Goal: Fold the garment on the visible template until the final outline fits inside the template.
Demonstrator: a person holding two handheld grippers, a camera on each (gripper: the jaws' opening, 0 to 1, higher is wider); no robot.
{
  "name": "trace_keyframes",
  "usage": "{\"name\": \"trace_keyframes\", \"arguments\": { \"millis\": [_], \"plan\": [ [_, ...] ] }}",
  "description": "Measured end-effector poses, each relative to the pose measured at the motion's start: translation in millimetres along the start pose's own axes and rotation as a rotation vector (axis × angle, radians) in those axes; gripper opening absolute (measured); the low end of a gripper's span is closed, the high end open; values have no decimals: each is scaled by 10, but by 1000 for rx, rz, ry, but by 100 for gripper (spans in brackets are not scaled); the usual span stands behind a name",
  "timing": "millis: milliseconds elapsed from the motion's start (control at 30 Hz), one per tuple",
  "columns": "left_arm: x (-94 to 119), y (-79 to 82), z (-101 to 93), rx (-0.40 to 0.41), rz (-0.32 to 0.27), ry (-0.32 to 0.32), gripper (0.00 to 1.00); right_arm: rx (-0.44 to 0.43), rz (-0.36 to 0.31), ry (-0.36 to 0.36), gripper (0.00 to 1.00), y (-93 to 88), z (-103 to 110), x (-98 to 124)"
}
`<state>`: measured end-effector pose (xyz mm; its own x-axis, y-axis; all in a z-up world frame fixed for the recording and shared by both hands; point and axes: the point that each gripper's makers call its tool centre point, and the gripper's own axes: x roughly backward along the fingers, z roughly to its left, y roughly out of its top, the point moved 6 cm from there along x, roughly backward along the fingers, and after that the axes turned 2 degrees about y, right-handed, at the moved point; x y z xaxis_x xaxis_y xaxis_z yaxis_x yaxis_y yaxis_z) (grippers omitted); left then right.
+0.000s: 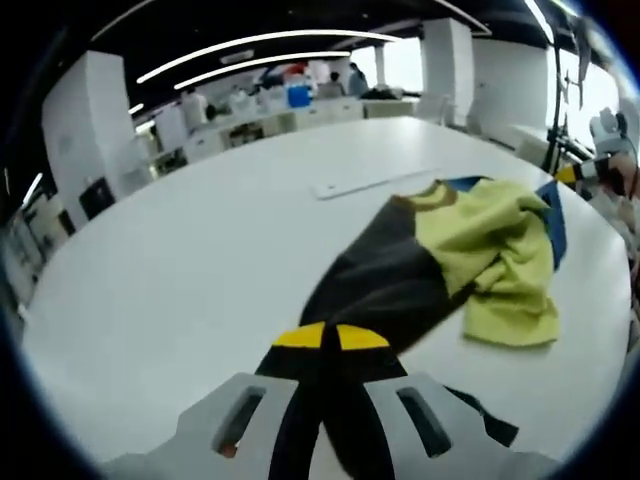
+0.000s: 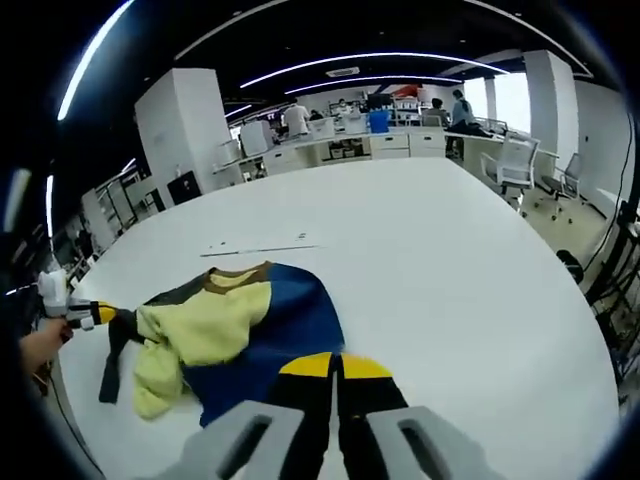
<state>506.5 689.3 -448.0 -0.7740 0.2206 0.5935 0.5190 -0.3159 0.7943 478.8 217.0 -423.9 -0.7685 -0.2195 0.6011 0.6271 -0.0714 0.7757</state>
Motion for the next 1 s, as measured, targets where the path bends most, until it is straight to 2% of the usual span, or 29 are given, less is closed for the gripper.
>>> {"name": "trace_keyframes", "arguments": {
  "millis": [467,633,1000],
  "plan": [
    [-137,42,236,-35,37,30,0,35,69,-52,0,46,-358,-87],
    [-186,45,306,-67,45,34,0,48,83,-61,0,54,-421,-97],
    [-321,47,389,-84,77,45,0,108,123,-107,0,37,-613,-149]
  ]
}}
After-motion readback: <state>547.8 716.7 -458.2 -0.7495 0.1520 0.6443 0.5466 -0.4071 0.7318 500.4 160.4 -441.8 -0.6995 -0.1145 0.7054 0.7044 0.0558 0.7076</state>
